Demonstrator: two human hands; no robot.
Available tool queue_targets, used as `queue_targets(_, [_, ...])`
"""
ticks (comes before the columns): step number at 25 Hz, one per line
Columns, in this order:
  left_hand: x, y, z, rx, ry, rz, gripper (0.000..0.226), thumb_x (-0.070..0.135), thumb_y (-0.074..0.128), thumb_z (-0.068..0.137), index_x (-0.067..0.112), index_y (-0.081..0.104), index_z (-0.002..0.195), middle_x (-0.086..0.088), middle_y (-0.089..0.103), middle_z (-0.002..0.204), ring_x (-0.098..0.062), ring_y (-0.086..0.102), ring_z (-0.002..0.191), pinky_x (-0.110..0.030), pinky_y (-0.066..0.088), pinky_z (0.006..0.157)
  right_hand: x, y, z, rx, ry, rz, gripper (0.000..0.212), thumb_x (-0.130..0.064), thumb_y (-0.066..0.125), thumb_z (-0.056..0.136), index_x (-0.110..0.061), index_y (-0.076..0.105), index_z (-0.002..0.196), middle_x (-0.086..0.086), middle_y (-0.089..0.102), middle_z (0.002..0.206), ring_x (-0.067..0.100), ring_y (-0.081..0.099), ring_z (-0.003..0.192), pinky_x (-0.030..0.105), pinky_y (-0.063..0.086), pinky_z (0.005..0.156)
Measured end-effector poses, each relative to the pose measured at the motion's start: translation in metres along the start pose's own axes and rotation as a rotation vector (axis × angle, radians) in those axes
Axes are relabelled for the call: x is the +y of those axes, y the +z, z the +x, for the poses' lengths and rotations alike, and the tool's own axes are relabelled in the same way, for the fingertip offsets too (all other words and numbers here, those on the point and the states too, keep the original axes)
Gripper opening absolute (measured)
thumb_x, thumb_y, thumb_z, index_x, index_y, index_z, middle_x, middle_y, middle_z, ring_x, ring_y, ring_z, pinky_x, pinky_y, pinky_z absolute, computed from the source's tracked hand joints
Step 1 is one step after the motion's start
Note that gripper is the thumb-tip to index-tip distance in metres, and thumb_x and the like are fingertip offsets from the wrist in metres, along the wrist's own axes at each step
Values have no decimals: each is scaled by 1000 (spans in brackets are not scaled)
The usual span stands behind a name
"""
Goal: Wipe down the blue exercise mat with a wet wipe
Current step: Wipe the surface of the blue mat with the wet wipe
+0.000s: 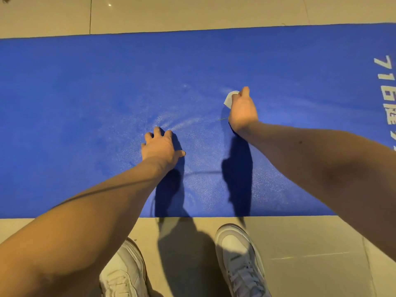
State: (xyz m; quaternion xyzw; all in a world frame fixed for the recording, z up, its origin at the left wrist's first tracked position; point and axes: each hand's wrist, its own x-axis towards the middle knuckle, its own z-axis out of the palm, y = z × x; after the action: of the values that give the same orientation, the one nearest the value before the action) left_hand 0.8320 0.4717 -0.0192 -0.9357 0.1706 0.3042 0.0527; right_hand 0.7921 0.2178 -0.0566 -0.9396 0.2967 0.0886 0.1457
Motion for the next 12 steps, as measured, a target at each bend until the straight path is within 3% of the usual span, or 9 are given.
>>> queue_targets(2, [1,-4,7,82,-8,7,81,56,71,86,14,38,147,-8,26,156,-35,27,140,-53,44,104,-13,2,-5,12,9,6,37,-6,52,91,-4,46,127,15,44,124,26,43,93,25,31,73])
queue_targets(5, [2,-17,28,95,41,26,100,55,81,77,18,27,153,-7,7,164,-35,9,149,-61,33,112,-40,11,-16,36,-43,117,45,-1,54,90,-6,43,133,16,42,128,30,54,103,28,41,78])
queue_targets(8, [1,-28,46,-30,53,61,127,60,84,69,36,-1,160,0,-16,165,-32,-12,153,-70,24,113,-73,24,-33,-33,-287,198,29,0,48,94,1,53,123,22,45,126,39,54,105,44,48,86])
queue_targets(12, [-4,-29,54,-93,43,44,136,66,85,63,42,-9,158,3,-22,165,-33,-13,153,-70,31,109,-72,35,-32,-44,-561,129,24,-5,49,98,-2,60,119,19,46,126,34,53,105,36,42,83])
